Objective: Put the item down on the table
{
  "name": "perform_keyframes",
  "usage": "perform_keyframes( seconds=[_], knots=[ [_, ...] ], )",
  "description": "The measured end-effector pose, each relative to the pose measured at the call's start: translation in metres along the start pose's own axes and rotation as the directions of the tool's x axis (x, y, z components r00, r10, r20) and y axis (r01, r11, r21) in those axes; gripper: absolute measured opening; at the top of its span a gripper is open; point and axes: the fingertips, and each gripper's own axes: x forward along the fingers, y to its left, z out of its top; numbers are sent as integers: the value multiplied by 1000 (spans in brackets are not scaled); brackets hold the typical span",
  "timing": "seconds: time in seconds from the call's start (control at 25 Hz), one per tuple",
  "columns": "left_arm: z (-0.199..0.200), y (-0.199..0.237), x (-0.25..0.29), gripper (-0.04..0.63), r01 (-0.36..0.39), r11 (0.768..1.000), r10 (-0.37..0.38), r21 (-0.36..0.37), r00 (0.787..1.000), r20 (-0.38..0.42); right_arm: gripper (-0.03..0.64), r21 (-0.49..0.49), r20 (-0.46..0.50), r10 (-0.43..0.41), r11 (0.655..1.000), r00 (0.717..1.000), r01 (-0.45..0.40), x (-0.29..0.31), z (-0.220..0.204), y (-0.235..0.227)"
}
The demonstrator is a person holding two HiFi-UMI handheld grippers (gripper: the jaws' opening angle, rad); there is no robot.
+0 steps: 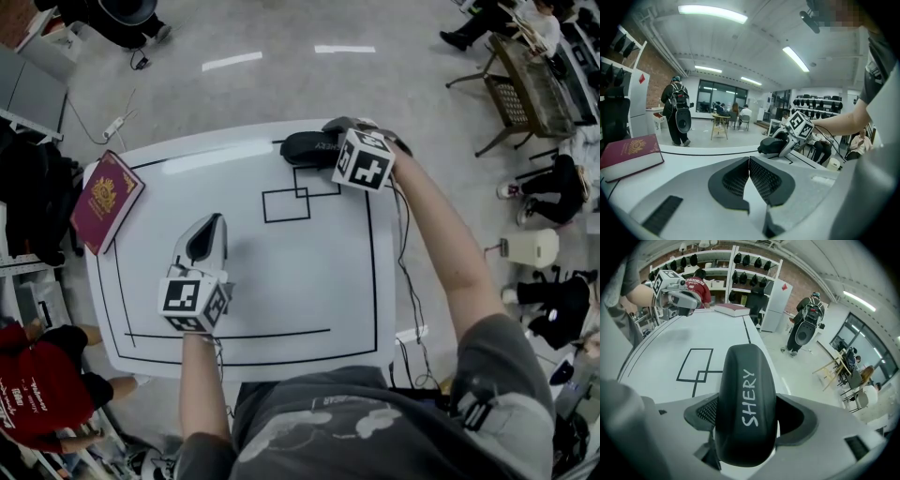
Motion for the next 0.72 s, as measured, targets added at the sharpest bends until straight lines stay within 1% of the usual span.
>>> perform_keyframes(
  seconds=[0.08,0.2,0.32,0.56,0.72],
  knots=[
    [0,-2,0,3,4,1000,-4,2,1000,-2,356,3,10,-12,1000,1000,12,-1,0,0],
    [-1,-4,-3,3,12,1000,-12,4,1000,-1,391,5,18,-22,1000,1000,22,-3,0,1],
    [-1,-5,-5,3,19,1000,-19,5,1000,1,396,17,20,-26,1000,999,26,-5,1,3],
    [7,-6,-16,3,40,999,-40,8,999,27,408,54,54,-96,994,994,93,-32,11,1],
    [12,-8,-31,3,65,998,-66,11,997,49,408,127,113,-174,979,978,159,-64,26,7]
  ],
)
